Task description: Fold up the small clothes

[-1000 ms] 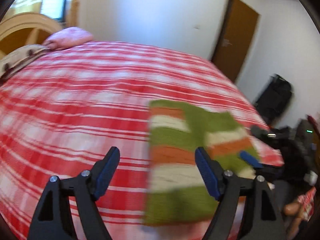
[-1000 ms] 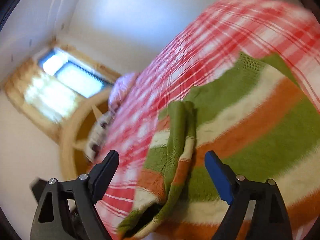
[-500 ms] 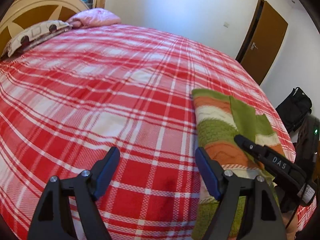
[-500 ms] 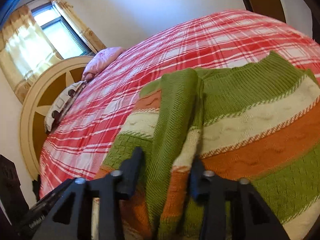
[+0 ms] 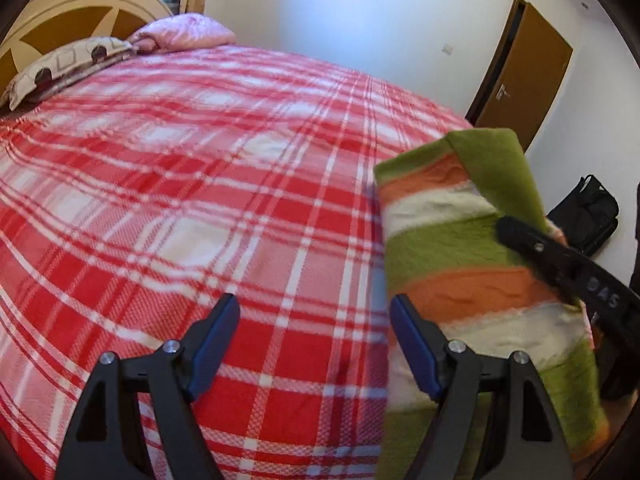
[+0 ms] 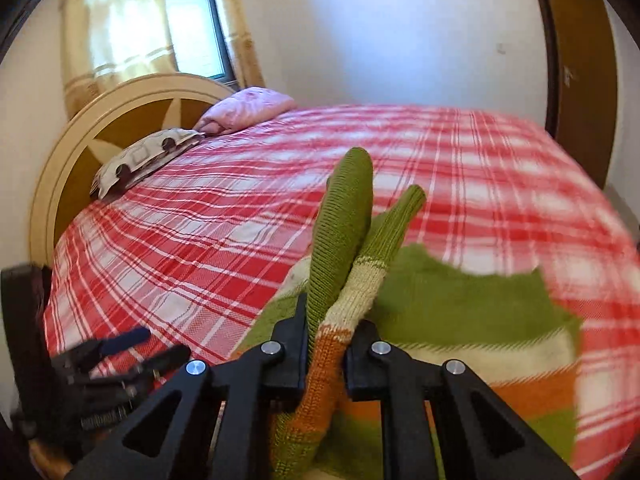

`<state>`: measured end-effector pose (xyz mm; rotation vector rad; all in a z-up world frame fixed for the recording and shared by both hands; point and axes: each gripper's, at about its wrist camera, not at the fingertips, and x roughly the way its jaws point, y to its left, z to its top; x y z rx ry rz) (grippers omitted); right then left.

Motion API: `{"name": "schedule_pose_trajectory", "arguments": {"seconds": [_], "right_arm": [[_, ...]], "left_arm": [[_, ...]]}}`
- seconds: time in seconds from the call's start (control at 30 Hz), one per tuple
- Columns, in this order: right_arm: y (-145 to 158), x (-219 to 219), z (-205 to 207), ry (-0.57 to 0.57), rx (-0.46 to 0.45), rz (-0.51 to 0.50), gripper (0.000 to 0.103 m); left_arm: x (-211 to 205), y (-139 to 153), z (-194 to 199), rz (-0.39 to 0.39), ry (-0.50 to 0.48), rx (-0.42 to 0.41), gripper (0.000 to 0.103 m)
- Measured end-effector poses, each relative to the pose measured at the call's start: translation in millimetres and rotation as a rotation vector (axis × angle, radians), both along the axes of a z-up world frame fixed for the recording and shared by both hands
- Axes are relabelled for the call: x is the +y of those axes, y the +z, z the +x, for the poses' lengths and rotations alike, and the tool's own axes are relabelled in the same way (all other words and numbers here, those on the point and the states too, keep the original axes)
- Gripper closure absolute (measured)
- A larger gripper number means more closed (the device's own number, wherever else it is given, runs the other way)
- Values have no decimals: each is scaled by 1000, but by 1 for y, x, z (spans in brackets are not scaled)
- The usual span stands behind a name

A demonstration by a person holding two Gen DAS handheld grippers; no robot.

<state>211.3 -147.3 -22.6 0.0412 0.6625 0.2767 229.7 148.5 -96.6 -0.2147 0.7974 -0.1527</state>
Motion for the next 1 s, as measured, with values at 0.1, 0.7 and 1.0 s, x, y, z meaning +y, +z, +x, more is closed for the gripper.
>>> {"name": "schedule_pose_trajectory", "arguments": {"seconds": [0.1, 0.7, 1.0], "right_arm": [[16, -30, -6, 6, -20, -5, 91], [-70, -163, -29, -179, 126, 54, 91], [-79, -187, -23, -237, 167, 275, 88]], "left_arm": [[-7, 12, 3, 25, -13, -35, 23], [-134, 2, -3, 190, -228, -56, 23], [-147, -14, 5, 247, -196, -27, 10]]}}
